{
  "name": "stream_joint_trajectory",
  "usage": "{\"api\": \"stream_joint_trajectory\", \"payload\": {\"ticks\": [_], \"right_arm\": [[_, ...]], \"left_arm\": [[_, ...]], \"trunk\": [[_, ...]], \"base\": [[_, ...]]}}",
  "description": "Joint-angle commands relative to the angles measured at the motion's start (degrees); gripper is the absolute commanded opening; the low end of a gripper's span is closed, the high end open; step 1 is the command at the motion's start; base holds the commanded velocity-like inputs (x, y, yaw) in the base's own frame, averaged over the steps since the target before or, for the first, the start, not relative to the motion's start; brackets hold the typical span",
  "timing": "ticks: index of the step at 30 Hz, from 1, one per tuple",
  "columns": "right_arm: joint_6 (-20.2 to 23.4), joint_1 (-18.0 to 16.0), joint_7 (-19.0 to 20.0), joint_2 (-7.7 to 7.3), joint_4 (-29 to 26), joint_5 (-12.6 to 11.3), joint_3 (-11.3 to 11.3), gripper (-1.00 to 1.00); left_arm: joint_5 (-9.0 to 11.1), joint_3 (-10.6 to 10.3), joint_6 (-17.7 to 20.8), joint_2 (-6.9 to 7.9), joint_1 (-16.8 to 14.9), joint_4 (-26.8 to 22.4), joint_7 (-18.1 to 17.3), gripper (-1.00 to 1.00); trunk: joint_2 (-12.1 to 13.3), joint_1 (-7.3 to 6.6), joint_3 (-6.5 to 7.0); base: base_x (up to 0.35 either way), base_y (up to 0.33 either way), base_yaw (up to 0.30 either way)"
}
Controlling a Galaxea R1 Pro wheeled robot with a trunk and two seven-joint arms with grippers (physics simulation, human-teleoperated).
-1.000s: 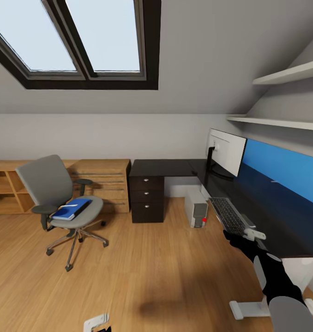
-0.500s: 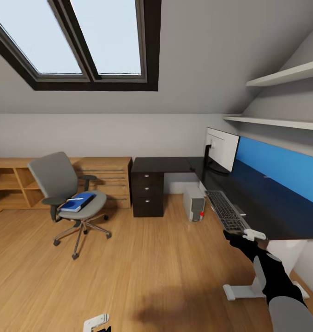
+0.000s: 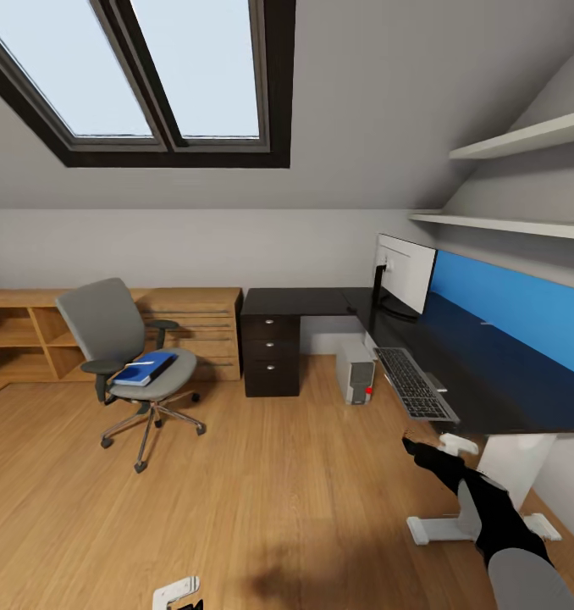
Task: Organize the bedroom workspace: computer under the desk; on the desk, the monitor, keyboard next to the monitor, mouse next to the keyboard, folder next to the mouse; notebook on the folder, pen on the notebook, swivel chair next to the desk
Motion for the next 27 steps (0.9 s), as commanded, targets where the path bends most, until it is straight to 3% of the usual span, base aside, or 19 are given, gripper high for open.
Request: {"api": "stream_joint_trajectory", "payload": {"ticks": [1,6,11,13,14,17,18,20,22,27], "right_arm": [[0.21,-0.07,0.28,0.08,0.70,0.38,-0.37,1.00],[-0.16,-0.07,-1.21,0.21,3.86,-0.29,-0.64,1.00],[-0.10,-0.07,-1.53,0.17,5.29,-5.16,-0.91,1.00],[-0.09,-0.07,-1.46,0.04,6.07,-10.24,-1.32,1.00],[-0.09,-0.07,-1.41,-0.06,6.46,-14.29,-1.53,1.00],[-0.07,-0.07,-1.39,-0.19,6.79,-20.53,-1.72,1.00],[-0.04,-0.07,-1.38,-0.21,6.92,-24.40,-1.79,1.00],[0.07,-0.07,-1.37,-0.20,7.03,-29.22,-1.81,1.00],[0.24,-0.07,-1.37,-0.16,7.09,-32.78,-1.86,1.00],[0.60,-0.07,-1.40,-0.16,7.07,-38.32,-1.91,1.00]], "left_arm": [[0.07,0.30,-0.16,-0.04,-0.04,0.01,0.01,1.00],[0.10,0.32,-0.16,-0.02,-0.04,0.02,0.03,1.00],[0.09,0.32,-0.16,0.04,-0.04,0.02,0.04,1.00],[0.10,0.32,-0.16,0.05,-0.04,0.04,0.04,1.00],[0.11,0.32,-0.16,0.05,-0.04,0.04,0.04,1.00],[0.12,0.32,-0.16,0.05,-0.04,0.04,0.04,1.00],[0.12,0.32,-0.16,0.05,-0.04,0.04,0.04,1.00],[0.13,0.32,-0.16,0.05,-0.04,0.05,0.04,1.00],[0.13,0.32,-0.16,0.10,-0.04,0.05,0.04,1.00],[0.10,0.32,-0.16,0.13,-0.04,0.03,0.04,1.00]], "trunk": [[-0.04,0.00,-0.06],[-0.04,0.00,-0.06],[-0.04,0.00,-0.06],[-0.04,0.00,-0.06],[-0.04,0.00,-0.06],[-0.04,0.00,-0.06],[-0.04,0.00,-0.06],[-0.04,0.00,-0.06],[-0.04,0.00,-0.06],[-0.04,0.00,-0.06]], "base": [[-0.004,0.000,0.000],[-0.001,0.000,0.000],[0.000,0.000,0.000],[0.000,0.000,0.000],[0.000,0.000,0.000],[0.000,0.000,0.000],[0.000,0.000,0.000],[0.000,0.000,0.000],[0.000,0.000,0.000],[0.000,0.000,0.000]]}}
